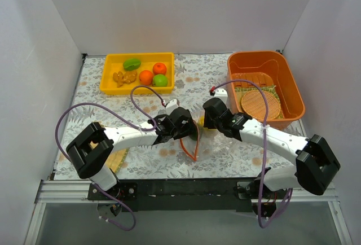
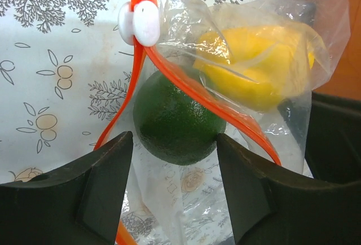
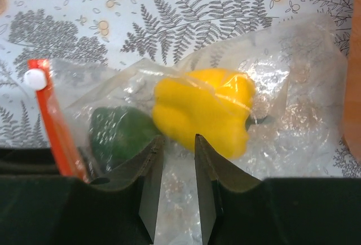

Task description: Open the zip-top bag and remove the fake food

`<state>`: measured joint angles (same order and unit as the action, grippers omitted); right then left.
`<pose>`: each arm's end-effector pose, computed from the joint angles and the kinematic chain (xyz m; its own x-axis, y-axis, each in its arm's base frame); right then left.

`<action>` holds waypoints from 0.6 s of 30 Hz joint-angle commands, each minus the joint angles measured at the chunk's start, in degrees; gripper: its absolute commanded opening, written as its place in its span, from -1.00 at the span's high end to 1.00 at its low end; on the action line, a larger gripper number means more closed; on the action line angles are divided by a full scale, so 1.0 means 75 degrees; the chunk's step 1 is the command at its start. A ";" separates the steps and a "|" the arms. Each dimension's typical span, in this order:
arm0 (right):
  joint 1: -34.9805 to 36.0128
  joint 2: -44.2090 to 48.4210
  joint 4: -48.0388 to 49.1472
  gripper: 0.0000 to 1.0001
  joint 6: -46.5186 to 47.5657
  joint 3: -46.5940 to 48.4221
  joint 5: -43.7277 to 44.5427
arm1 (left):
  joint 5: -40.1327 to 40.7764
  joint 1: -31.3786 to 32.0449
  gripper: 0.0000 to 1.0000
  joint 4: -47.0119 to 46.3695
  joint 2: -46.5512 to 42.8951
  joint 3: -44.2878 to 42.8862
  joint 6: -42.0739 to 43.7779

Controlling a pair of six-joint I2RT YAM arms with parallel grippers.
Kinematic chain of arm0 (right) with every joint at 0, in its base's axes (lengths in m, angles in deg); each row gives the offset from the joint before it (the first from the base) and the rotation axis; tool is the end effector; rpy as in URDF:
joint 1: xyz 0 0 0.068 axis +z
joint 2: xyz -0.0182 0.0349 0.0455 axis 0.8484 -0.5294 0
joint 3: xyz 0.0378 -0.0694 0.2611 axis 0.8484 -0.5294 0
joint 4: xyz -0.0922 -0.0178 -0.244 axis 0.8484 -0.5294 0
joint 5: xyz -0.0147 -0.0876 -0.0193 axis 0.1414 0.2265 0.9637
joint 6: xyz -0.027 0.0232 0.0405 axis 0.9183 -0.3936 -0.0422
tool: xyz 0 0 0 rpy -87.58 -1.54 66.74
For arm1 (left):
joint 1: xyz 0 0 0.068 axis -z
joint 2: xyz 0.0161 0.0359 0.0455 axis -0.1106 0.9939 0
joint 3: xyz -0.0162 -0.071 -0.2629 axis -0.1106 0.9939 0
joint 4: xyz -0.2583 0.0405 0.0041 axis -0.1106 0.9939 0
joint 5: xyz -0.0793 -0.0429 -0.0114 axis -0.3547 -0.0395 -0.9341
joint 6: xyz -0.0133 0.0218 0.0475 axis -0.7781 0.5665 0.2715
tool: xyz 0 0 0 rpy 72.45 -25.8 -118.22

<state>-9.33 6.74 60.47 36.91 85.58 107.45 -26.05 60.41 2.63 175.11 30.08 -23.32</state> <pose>0.1934 0.1961 0.2425 -0.6301 0.0841 -0.7720 -0.1028 0.9764 0.1902 0.1948 -0.2533 0.1849 -0.5972 -0.7994 -0.0655 -0.5576 0.4724 -0.6825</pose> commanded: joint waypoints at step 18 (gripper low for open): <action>-0.0729 -0.1408 0.1554 0.47 0.0205 -0.0324 -0.1922 | 0.0949 -0.0083 -0.26 -0.0183 0.0824 -0.0424 0.0268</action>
<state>-14.62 -4.14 69.97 38.85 85.34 96.00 -22.25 60.17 -1.44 179.57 28.64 -22.81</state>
